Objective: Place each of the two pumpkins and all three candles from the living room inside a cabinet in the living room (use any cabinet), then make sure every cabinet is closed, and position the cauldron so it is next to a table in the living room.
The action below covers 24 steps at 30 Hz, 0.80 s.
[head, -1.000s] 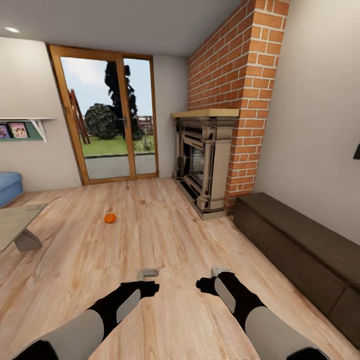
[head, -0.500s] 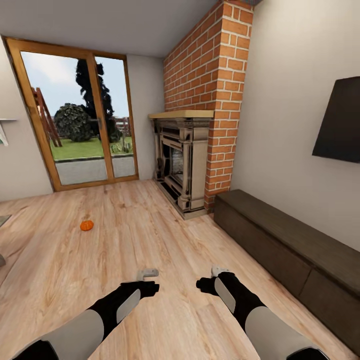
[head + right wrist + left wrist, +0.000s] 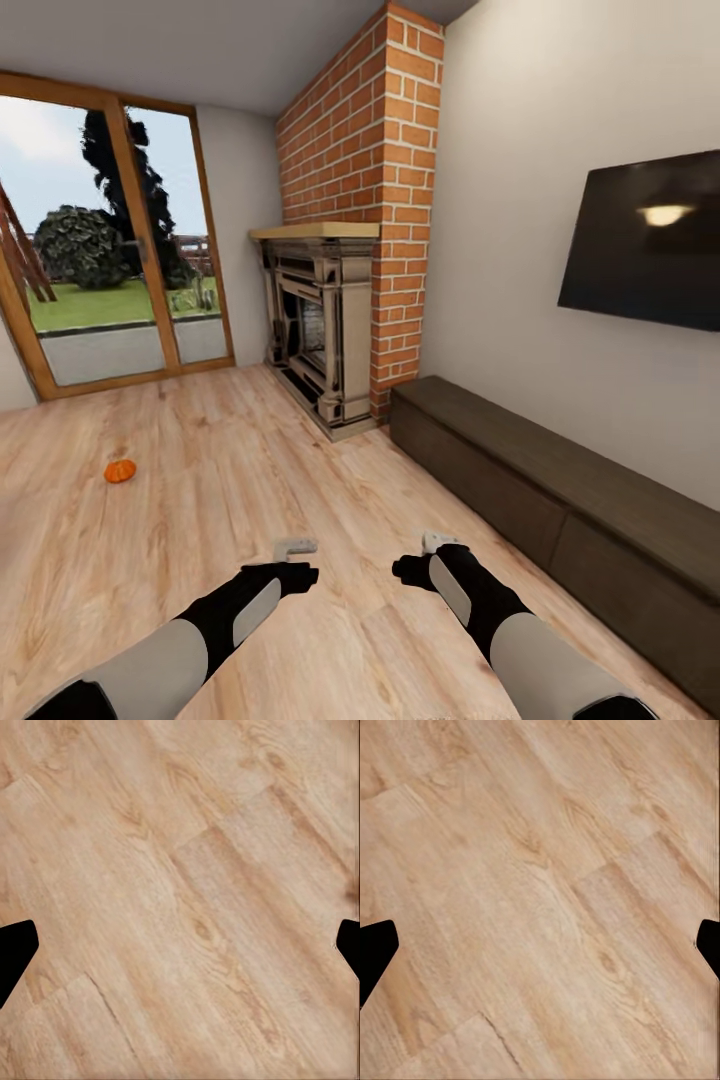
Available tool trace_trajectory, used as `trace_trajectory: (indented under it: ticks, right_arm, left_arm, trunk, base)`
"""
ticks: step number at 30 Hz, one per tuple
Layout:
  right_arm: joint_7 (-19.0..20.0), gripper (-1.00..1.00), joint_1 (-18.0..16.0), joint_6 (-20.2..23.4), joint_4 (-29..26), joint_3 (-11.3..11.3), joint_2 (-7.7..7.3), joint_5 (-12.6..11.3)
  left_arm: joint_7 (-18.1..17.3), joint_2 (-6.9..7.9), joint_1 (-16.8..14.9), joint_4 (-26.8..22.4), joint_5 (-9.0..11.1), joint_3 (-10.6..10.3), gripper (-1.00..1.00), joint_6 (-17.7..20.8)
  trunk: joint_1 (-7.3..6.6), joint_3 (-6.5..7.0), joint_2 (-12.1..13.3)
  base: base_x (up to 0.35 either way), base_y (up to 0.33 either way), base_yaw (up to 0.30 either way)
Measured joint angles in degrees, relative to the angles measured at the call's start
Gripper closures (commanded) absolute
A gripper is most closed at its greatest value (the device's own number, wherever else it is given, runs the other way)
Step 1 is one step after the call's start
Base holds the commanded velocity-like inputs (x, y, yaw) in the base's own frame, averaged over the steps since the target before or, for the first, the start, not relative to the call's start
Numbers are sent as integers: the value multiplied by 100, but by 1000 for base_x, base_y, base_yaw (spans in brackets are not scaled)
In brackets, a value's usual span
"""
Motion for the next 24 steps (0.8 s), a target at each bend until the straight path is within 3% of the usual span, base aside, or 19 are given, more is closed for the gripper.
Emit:
trace_trajectory:
  ticks: [24]
  right_arm:
    - [0,-100,0,0,9,0,0,-2]
  left_arm:
    - [0,-1,-1,0,0,0,-100,0]
  trunk:
    - [0,53,0]
  base:
    - [0,0,-280]
